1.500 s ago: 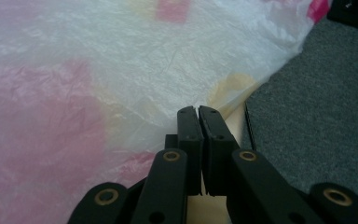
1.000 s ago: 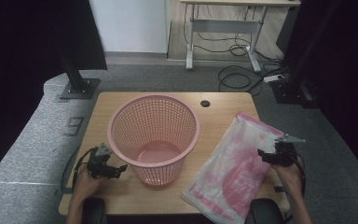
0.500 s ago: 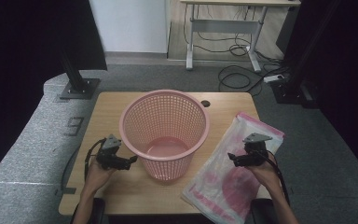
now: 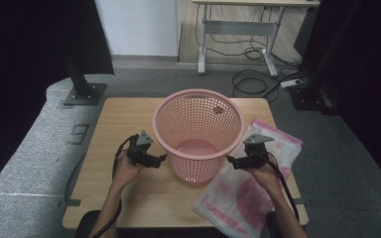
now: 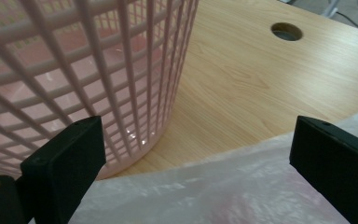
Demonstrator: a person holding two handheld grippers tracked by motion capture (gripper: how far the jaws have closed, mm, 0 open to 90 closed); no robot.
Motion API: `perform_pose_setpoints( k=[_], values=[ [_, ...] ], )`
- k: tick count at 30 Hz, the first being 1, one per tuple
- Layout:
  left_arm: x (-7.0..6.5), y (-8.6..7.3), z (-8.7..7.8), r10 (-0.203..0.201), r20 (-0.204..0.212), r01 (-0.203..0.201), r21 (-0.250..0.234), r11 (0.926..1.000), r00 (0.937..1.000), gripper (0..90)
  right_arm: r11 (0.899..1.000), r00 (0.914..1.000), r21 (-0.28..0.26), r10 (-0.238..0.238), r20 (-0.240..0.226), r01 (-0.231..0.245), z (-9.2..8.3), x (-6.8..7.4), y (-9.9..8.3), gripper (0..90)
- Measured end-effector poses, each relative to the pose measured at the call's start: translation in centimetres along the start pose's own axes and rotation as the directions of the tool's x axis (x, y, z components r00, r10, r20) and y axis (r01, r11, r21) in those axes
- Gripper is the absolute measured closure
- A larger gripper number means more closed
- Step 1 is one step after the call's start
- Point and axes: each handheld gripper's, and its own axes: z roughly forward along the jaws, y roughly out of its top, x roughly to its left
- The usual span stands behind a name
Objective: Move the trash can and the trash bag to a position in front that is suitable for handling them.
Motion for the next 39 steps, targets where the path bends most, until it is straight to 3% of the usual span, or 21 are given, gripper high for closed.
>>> perform_pose_setpoints(
  k=[4, 8, 12, 16, 20, 24, 28, 30, 31, 39],
  values=[
    [-0.3, -0.8, -0.7, 0.036, -0.022, -0.036, 0.03, 0.9989, 0.9991, 0.0, 1.0, 1.0, 0.007, 0.004, 0.009, -0.004, -0.8, -0.5, -0.5, 2.3],
    [-0.4, -2.5, -1.6, 0.031, -0.032, -0.03, 0.056, 0.998, 0.999, 0.0, 1.0, 0.9998, 0.026, -0.001, 0.02, 0.0, -1.4, -1.1, -1.7, 1.4],
    [-0.5, -4.4, -2.1, 0.038, -0.042, -0.034, 0.099, 0.9945, 0.9984, 0.0, 0.997, 0.9985, 0.052, 0.049, 0.023, -0.05, -1.8, -2.1, -4.0, 1.3],
    [-0.5, -6.6, -2.3, 0.015, -0.053, -0.008, 0.128, 0.9917, 0.9985, 0.0, 0.992, 0.9956, 0.087, 0.085, 0.038, -0.088, -1.9, -3.1, -6.0, 1.4],
    [-0.3, -8.3, -2.1, -0.025, -0.052, 0.033, 0.149, 0.9884, 0.9983, 0.0, 0.99, 0.9946, 0.11, 0.088, 0.055, -0.094, -1.8, -3.3, -7.2, 1.5],
    [-0.3, -8.8, -1.7, -0.018, -0.061, 0.029, 0.189, 0.9816, 0.998, 0.0, 0.986, 0.9944, 0.134, 0.093, 0.049, -0.099, -1.3, -3.3, -8.6, 1.5],
    [-0.4, -8.8, -1.5, -0.018, -0.055, 0.028, 0.185, 0.9823, 0.9983, 0.0, 0.983, 0.9954, 0.158, 0.088, 0.039, -0.093, -0.5, -3.2, -9.4, 1.4],
    [-0.2, -9.0, -1.4, -0.045, -0.022, 0.049, 0.183, 0.9819, 0.9987, 0.0, 0.983, 0.996, 0.166, 0.078, 0.043, -0.084, -0.3, -3.1, -9.8, 1.3],
    [0.0, -9.1, -1.2, -0.088, 0.014, 0.083, 0.185, 0.9792, 0.9961, 0.0, 0.984, 0.9964, 0.161, 0.068, 0.05, -0.075, -0.2, -3.1, -10.0, 0.0],
    [-0.1, -9.1, -1.1, -0.088, 0.011, 0.085, 0.174, 0.9811, 0.996, 0.0, 0.987, 0.9963, 0.143, 0.07, 0.049, -0.077, -0.2, -3.0, -10.3, 0.0]
  ],
)
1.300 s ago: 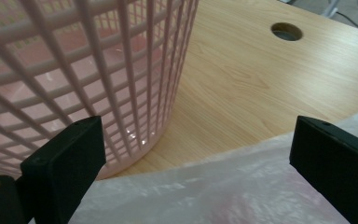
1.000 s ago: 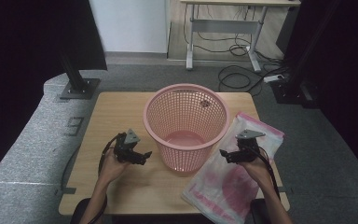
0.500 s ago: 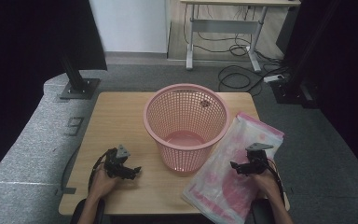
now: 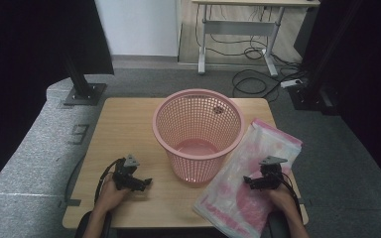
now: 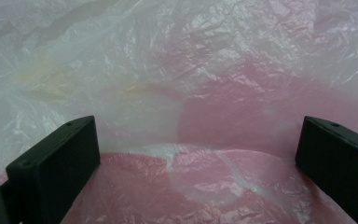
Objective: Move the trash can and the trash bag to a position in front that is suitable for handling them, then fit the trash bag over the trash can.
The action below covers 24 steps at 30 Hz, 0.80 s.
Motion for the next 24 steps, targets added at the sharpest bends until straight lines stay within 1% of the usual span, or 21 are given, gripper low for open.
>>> perform_pose_setpoints(
  k=[11, 14, 16, 18, 19, 20, 21, 22, 24],
  values=[
    [0.0, 0.0, 0.0, 0.0, -0.001, 0.0, 0.0, 1.0, 1.0, 0.0, 1.0, 1.0, 0.0, 0.001, 0.001, -0.001, 0.0, 0.0, 0.0, 0.0],
    [0.0, 0.0, 0.0, 0.0, -0.001, 0.0, 0.0, 1.0, 1.0, 0.0, 1.0, 1.0, 0.015, -0.002, 0.006, 0.002, -0.1, 0.0, 0.1, 0.0],
    [0.0, 0.0, 0.0, -0.001, 0.0, 0.001, 0.0, 1.0, 1.0, 0.0, 1.0, 0.9998, 0.026, -0.015, 0.009, 0.015, -0.4, 0.2, 0.4, 0.0],
    [0.0, 0.0, 0.0, 0.0, -0.001, 0.0, 0.001, 1.0, 1.0, 0.0, 1.0, 0.9997, 0.012, -0.026, -0.001, 0.026, -0.7, 0.4, 0.8, 0.0],
    [0.0, 0.0, 0.0, 0.0, 0.0, 0.0, 0.0, 1.0, 1.0, 0.0, 0.999, 0.9994, 0.005, -0.034, -0.012, 0.034, -1.0, 0.7, 1.2, 0.0],
    [0.0, 0.0, 0.0, -0.002, -0.001, 0.002, -0.001, 1.0, 1.0, 0.0, 0.999, 0.9977, 0.003, -0.052, -0.042, 0.052, -1.4, 1.4, 1.7, 0.5],
    [0.0, 0.0, 0.0, -0.002, -0.001, 0.002, -0.001, 1.0, 1.0, 0.0, 0.999, 0.9977, 0.003, -0.052, -0.042, 0.052, -1.4, 1.4, 1.7, 0.5],
    [0.0, 0.0, 0.0, 0.001, -0.001, -0.001, 0.001, 1.0, 1.0, 0.0, 0.998, 0.9963, 0.001, -0.066, -0.054, 0.066, -1.5, 1.7, 1.9, 1.3],
    [0.0, 0.0, 0.0, 0.0, -0.001, 0.0, 0.001, 1.0, 1.0, 0.0, 0.994, 0.9902, 0.014, -0.103, -0.095, 0.105, -1.8, 2.9, 2.3, 3.5]
  ],
)
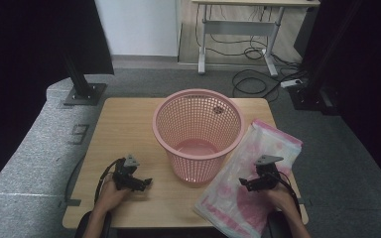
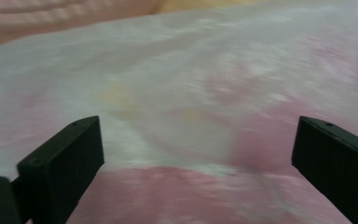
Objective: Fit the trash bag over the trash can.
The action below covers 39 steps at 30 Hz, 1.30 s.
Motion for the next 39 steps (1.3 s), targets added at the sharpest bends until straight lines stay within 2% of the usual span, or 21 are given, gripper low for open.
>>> perform_pose_setpoints(
  k=[1, 3, 5, 10, 12, 13, 14, 16, 18, 20, 23, 29, 33, 34, 35, 38, 39],
  values=[
    [0.0, 0.0, 0.0, 0.0, 0.0, 0.0, 0.0, 1.0, 1.0, 0.0, 0.999, 0.9988, 0.025, -0.033, -0.036, 0.034, 0.1, 0.9, 0.2, 3.8],
    [0.0, 0.0, 0.0, -0.001, -0.001, 0.001, 0.0, 1.0, 1.0, 0.0, 0.998, 0.9979, 0.037, -0.043, -0.048, 0.045, 0.2, 1.2, 0.2, 3.8],
    [0.0, 0.0, 0.0, -0.001, -0.001, 0.001, 0.0, 1.0, 1.0, 0.0, 0.993, 0.9913, 0.073, -0.088, -0.097, 0.096, 0.5, 2.0, 0.2, 5.7],
    [0.0, 0.0, 0.0, -0.001, -0.001, 0.001, 0.0, 1.0, 1.0, 0.0, 0.986, 0.9847, 0.117, -0.099, -0.144, 0.116, 0.8, 2.3, 0.1, 7.5],
    [0.0, 0.0, 0.0, -0.001, -0.001, 0.001, 0.0, 1.0, 1.0, 0.0, 0.983, 0.983, 0.142, -0.097, -0.156, 0.119, 1.0, 2.5, 0.0, 9.1],
    [0.0, 0.0, 0.0, -0.001, -0.001, 0.001, 0.0, 1.0, 1.0, 0.0, 0.978, 0.9812, 0.162, -0.104, -0.162, 0.131, 1.1, 2.5, -0.1, 12.8],
    [0.0, 0.0, 0.0, -0.002, -0.002, 0.002, 0.0, 1.0, 1.0, 0.0, 0.973, 0.9806, 0.165, -0.137, -0.139, 0.16, 1.2, 2.7, -0.3, 12.6],
    [0.0, 0.0, 0.0, -0.002, -0.002, 0.002, 0.0, 1.0, 1.0, 0.0, 0.974, 0.9815, 0.164, -0.134, -0.137, 0.156, 1.1, 2.7, -0.3, 13.4],
    [0.0, 0.0, 0.0, -0.002, -0.003, 0.002, 0.001, 1.0, 1.0, 0.0, 0.977, 0.9845, 0.162, -0.123, -0.125, 0.142, 1.0, 2.6, -0.3, 19.4],
    [0.0, 0.0, 0.0, -0.002, -0.003, 0.002, 0.001, 1.0, 1.0, 0.0, 0.98, 0.9871, 0.153, -0.112, -0.115, 0.129, 0.7, 2.4, -0.4, 30.7],
    [0.0, 0.0, 0.0, -0.002, -0.003, 0.002, 0.001, 1.0, 1.0, 0.0, 0.984, 0.9848, 0.117, -0.121, -0.125, 0.136, 0.2, 2.2, -0.8, 46.6],
    [0.0, 0.0, 0.0, -0.002, -0.003, 0.002, 0.002, 1.0, 1.0, 0.0, 0.98, 0.983, 0.137, -0.128, -0.132, 0.146, 0.0, 2.4, -0.6, 54.8],
    [0.0, 0.0, 0.0, -0.002, -0.003, 0.002, 0.002, 1.0, 1.0, 0.0, 0.979, 0.9814, 0.138, -0.13, -0.142, 0.15, -0.1, 2.6, -0.6, 70.3],
    [0.0, 0.0, 0.0, -0.002, -0.003, 0.002, 0.002, 1.0, 1.0, 0.0, 0.979, 0.9818, 0.14, -0.127, -0.142, 0.146, -0.1, 2.7, -0.6, 76.9],
    [0.0, 0.0, 0.0, -0.002, -0.003, 0.002, 0.002, 1.0, 1.0, 0.0, 0.979, 0.9818, 0.14, -0.127, -0.142, 0.146, -0.1, 2.7, -0.6, 76.9],
    [0.0, 0.0, 0.0, -0.003, -0.004, 0.003, 0.001, 1.0, 1.0, 0.0, 0.98, 0.9814, 0.139, -0.117, -0.152, 0.139, -0.1, 2.8, -0.6, 88.5],
    [0.0, 0.0, 0.0, -0.003, -0.003, 0.003, 0.001, 1.0, 1.0, 0.0, 0.98, 0.9814, 0.139, -0.117, -0.152, 0.139, -0.1, 2.8, -0.6, 88.5]
  ],
)
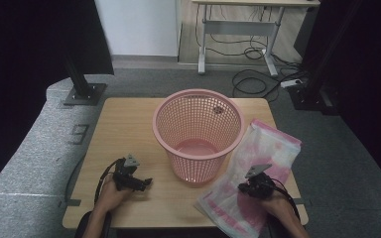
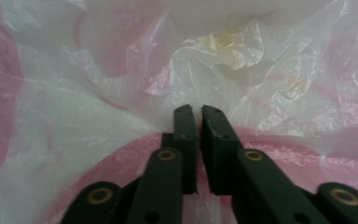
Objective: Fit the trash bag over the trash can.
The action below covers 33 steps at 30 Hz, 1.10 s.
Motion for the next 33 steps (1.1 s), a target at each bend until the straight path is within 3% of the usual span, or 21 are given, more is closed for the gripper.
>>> perform_pose_setpoints(
  k=[1, 2, 4, 8, 16, 24, 33],
  values=[
    [0.0, 0.0, 0.0, -0.001, 0.0, 0.001, -0.001, 1.0, 1.0, 0.0, 1.0, 0.9999, -0.013, 0.012, -0.011, -0.012, 0.0, -0.1, -0.2, 89.1],
    [0.0, 0.0, 0.0, -0.001, 0.0, 0.001, -0.001, 1.0, 1.0, 0.0, 0.997, 0.9978, -0.049, 0.061, -0.026, -0.062, 0.0, -0.3, -0.7, 89.4],
    [0.0, 0.0, 0.0, 0.0, 0.0, 0.0, -0.002, 1.0, 1.0, 0.0, 0.997, 0.9974, -0.045, 0.068, -0.024, -0.069, -0.1, -0.4, -0.7, 89.4],
    [0.0, 0.0, 0.0, 0.0, 0.001, 0.0, -0.001, 1.0, 1.0, 0.0, 0.998, 0.9979, -0.026, 0.051, 0.04, -0.05, -0.3, -0.5, -0.4, 89.5],
    [0.0, 0.0, 0.0, -0.002, 0.001, 0.002, -0.004, 1.0, 1.0, 0.0, 0.998, 0.9945, -0.012, 0.067, 0.08, -0.066, -2.0, -1.7, 0.8, 89.5],
    [0.0, 0.0, 0.0, -0.003, 0.001, 0.003, -0.004, 1.0, 1.0, 0.0, 0.995, 0.9885, -0.016, 0.105, 0.109, -0.103, -3.4, -3.9, 1.6, 89.5],
    [0.0, 0.0, 0.0, -0.003, 0.001, 0.003, -0.004, 1.0, 1.0, 0.0, 0.995, 0.9819, 0.009, 0.092, 0.166, -0.095, -4.9, -5.6, 3.0, 89.4]
  ],
)
